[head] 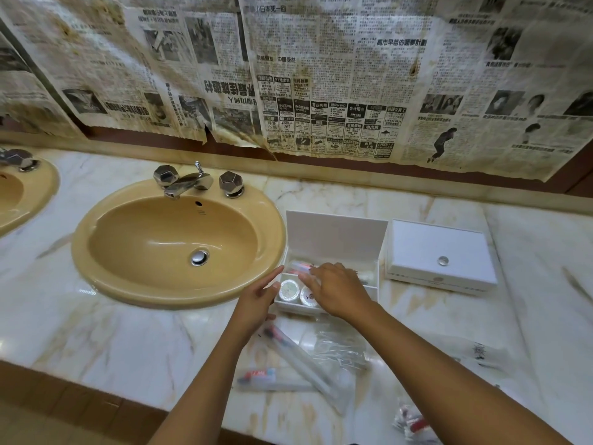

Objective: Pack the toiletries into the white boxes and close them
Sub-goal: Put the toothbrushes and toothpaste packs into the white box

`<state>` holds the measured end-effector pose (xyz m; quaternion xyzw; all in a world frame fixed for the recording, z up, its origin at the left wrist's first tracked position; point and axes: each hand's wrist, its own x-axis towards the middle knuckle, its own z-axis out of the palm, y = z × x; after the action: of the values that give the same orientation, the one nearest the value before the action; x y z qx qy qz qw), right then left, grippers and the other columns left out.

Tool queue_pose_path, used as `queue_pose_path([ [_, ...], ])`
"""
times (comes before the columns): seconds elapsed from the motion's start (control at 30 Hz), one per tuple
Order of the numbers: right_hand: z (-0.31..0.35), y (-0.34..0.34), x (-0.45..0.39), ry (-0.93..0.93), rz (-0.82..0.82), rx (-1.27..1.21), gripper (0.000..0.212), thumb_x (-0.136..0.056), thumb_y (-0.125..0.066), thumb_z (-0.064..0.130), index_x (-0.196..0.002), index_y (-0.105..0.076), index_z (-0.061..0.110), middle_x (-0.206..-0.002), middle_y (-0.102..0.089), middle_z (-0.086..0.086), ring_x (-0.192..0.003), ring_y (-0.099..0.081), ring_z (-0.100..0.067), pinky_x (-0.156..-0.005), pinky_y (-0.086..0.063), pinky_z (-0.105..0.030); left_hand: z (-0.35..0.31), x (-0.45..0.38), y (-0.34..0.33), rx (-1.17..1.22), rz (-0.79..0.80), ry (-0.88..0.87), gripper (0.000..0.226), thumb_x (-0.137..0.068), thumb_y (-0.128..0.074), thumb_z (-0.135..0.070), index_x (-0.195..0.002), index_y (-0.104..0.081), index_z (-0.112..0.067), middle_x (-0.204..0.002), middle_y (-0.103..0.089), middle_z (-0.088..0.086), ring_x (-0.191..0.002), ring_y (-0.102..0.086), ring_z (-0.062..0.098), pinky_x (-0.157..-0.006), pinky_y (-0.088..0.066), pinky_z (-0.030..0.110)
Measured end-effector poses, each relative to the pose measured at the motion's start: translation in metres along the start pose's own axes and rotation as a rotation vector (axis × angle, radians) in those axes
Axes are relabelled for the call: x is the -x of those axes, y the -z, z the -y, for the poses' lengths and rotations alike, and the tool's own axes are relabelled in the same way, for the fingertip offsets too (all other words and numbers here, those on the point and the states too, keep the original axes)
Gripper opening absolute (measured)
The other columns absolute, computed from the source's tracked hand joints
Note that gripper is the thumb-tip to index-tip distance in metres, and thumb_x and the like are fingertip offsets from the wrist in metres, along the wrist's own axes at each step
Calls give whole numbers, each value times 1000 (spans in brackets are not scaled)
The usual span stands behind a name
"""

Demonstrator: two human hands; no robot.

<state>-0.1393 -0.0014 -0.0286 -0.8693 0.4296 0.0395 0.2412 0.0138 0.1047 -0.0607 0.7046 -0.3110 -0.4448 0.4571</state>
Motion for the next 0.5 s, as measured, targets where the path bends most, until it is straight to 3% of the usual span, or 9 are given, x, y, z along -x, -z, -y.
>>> queue_pose_path([
  [0.13,8,3,14,70,-213,-29,36,-97,-47,37,-127,-57,22,-124,-57,-1,-116,-49,-22,-96,-37,-36,1,1,1,-7,3,5,35,-98,-51,-28,-119,-59,-55,-86,-43,6,-71,-41,11,-63,-52,24],
  [0.23,21,4,32,142,-291,-132,26,-93,-53,28,-115,-64,20,-111,-64,0,-103,-57,-21,-86,-42,-32,0,2,0,-4,0,5,36,-98,-51,-27,-118,-59,-55,-88,-48,3,-78,-45,13,-63,-53,25],
  [0.37,36,-8,54,191,-173,-67,22,-91,-48,27,-97,-67,19,-93,-67,-2,-87,-62,-25,-69,-45,-32,-3,4,-1,-13,1,12,36,-99,-49,-26,-120,-58,-53,-87,-48,3,-78,-47,13,-63,-54,24],
  [0.5,38,-31,69,165,44,50,28,-89,-53,32,-108,-63,13,-109,-66,-9,-100,-60,-32,-81,-47,-36,-4,5,-1,-10,5,16,35,-99,-49,-28,-117,-57,-57,-89,-53,-1,-83,-50,13,-63,-53,24],
])
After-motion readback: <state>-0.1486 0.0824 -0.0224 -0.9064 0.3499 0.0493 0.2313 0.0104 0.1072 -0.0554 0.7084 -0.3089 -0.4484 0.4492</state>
